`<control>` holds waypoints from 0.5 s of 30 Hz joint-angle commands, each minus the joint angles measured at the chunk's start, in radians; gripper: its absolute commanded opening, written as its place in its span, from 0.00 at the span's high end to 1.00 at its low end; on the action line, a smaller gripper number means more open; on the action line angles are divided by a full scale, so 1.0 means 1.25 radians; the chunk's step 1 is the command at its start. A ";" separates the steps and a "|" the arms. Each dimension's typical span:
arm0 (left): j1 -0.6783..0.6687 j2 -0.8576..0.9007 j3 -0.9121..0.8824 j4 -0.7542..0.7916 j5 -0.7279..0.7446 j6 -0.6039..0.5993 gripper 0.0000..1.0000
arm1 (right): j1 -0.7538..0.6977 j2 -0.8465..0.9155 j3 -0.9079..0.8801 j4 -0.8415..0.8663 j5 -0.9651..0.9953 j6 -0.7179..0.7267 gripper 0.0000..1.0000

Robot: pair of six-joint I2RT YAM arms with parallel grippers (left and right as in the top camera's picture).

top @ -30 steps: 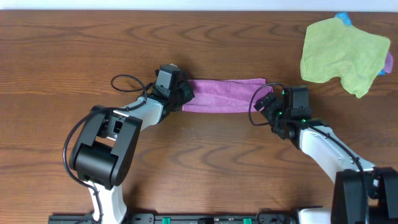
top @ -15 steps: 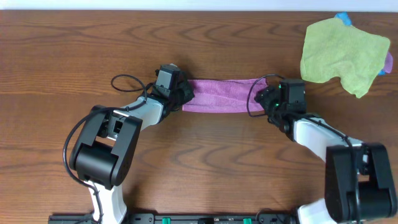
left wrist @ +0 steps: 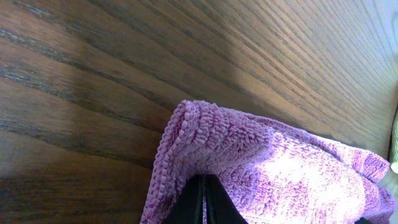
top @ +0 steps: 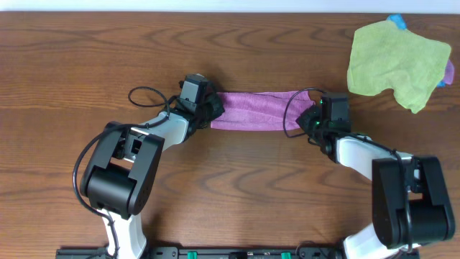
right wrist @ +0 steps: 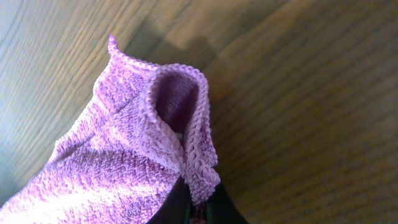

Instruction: Fold the cloth

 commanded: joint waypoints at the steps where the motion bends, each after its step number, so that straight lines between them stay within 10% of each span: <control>1: 0.000 0.031 -0.001 -0.040 0.003 0.001 0.94 | 0.004 0.015 -0.014 0.007 -0.008 -0.052 0.99; 15: 0.001 0.031 -0.001 -0.075 0.002 0.002 0.94 | 0.042 -0.104 0.001 -0.025 -0.011 -0.147 0.99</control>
